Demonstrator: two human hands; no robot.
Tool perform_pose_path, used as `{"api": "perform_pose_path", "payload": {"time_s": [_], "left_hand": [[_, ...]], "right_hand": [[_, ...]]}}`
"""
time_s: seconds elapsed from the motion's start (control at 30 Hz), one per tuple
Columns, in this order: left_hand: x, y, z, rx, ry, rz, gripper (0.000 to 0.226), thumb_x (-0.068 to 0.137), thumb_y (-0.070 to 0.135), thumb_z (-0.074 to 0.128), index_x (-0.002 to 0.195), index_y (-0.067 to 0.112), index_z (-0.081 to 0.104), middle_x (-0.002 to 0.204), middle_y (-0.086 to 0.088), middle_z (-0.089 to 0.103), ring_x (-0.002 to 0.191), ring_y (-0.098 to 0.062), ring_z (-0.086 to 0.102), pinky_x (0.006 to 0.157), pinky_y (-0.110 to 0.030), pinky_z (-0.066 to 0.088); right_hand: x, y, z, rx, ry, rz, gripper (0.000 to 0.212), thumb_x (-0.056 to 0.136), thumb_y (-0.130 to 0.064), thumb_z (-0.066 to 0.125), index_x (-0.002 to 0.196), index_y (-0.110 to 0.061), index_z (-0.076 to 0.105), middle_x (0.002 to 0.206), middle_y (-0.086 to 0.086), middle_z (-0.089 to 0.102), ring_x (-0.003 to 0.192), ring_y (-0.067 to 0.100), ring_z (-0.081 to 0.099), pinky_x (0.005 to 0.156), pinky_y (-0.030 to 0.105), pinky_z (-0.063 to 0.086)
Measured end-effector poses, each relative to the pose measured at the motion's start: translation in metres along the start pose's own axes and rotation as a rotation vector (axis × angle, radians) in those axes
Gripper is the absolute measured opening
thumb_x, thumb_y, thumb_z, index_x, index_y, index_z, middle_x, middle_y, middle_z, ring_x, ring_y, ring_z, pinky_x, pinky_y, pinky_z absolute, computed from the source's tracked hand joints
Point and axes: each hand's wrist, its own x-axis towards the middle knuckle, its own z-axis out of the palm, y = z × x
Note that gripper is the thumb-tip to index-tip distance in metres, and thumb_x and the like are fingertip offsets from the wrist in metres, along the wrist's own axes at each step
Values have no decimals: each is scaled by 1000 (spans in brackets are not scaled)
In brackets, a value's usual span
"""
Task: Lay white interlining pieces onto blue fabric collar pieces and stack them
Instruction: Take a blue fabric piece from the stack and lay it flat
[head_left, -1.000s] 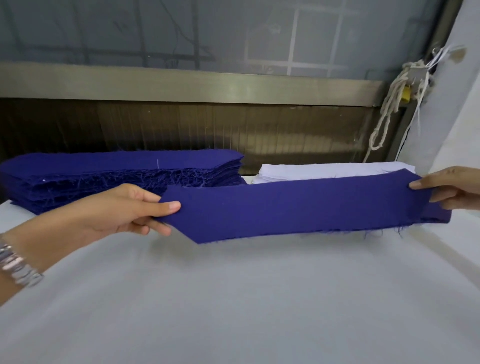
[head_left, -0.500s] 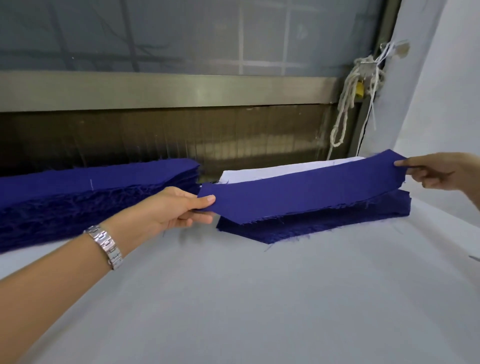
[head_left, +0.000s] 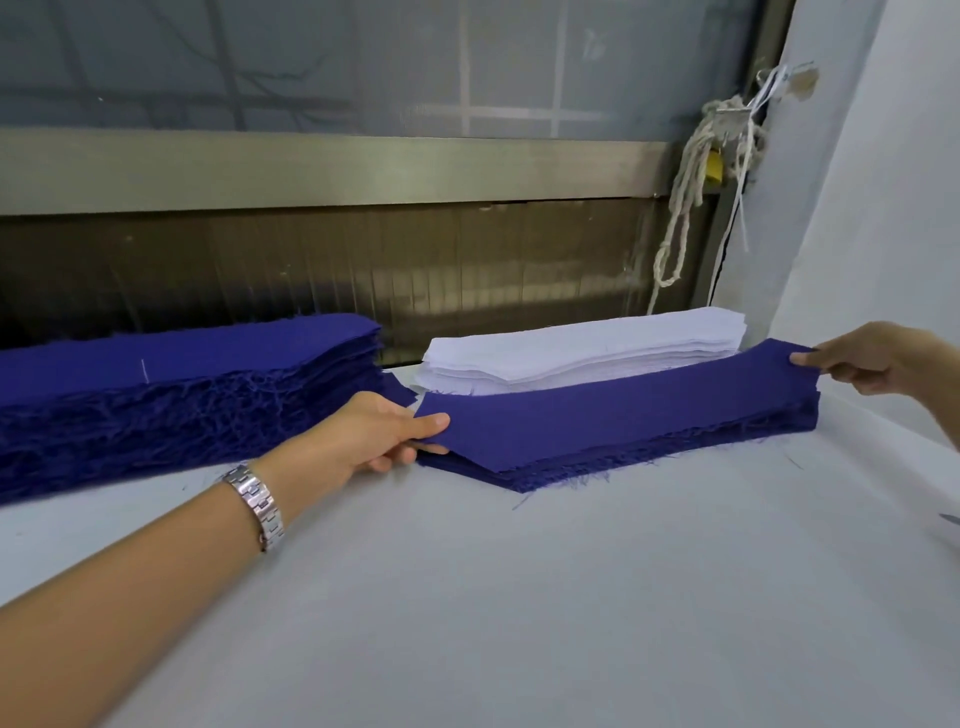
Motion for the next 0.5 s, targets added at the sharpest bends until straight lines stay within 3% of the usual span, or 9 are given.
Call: {"api": "perform_pose_path", "payload": {"time_s": [0.03, 0.17, 0.23, 0.37, 0.5], "left_hand": [[2, -2, 0, 9, 7, -1, 39, 85, 33, 76, 105, -1, 74, 49, 0, 64, 31, -4, 36, 32, -14, 24], [7, -6, 1, 47, 20, 23, 41, 82, 39, 78, 100, 2, 75, 72, -3, 76, 38, -6, 32, 35, -14, 26], [7, -6, 1, 67, 22, 29, 36, 82, 41, 77, 94, 7, 77, 77, -2, 78, 38, -5, 32, 36, -14, 28], [8, -5, 0, 77, 21, -5, 31, 84, 39, 76, 94, 9, 76, 76, 0, 78, 36, -4, 33, 34, -14, 27], [6, -4, -1, 41, 2, -24, 27, 84, 35, 77, 95, 11, 75, 78, 2, 78, 35, -3, 34, 32, -13, 25]], "right_hand": [[3, 5, -5, -22, 19, -117, 22, 93, -10, 70, 77, -3, 57, 55, 4, 37, 46, 13, 24, 26, 13, 13], [10, 28, -26, -143, 113, -12, 17, 93, -12, 71, 90, 1, 60, 67, 4, 32, 58, 18, 16, 27, 14, 12], [11, 42, -22, -170, 57, -11, 18, 91, -12, 73, 94, 1, 60, 67, 4, 32, 58, 18, 15, 28, 16, 13], [14, 47, -24, -148, 60, -29, 36, 91, -11, 73, 67, -6, 47, 59, 3, 30, 58, 17, 13, 29, 17, 13], [19, 50, -24, -150, 62, -62, 48, 94, -10, 69, 61, -12, 35, 50, 0, 27, 56, 15, 12, 31, 18, 12]]}}
